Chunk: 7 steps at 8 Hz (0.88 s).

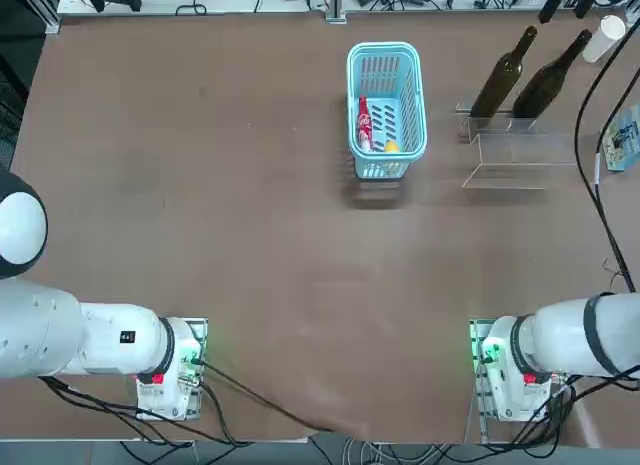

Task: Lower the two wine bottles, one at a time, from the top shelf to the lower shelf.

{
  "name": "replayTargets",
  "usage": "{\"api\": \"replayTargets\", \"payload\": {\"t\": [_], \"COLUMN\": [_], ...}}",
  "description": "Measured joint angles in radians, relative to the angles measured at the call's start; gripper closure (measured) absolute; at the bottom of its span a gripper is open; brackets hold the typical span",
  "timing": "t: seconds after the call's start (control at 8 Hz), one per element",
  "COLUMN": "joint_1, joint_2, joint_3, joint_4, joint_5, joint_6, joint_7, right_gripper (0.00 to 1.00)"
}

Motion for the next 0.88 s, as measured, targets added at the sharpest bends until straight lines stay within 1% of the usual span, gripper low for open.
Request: {"api": "replayTargets", "payload": {"t": [0.12, 0.38, 0.5, 0.62, 0.88], "joint_1": [0.029, 0.114, 0.135, 0.143, 0.147], "joint_2": [0.000, 0.000, 0.000, -0.001, -0.003], "joint_3": [-0.016, -0.096, -0.121, -0.134, -0.136], "joint_4": [-0.011, -0.028, -0.029, -0.029, -0.029], "joint_5": [-0.001, -0.004, -0.004, -0.008, -0.028], "joint_6": [0.004, 0.009, 0.010, 0.015, 0.020], "joint_7": [0.000, 0.003, 0.004, 0.004, 0.040], "right_gripper": [0.00, 0.00, 0.00, 0.00, 0.00]}}
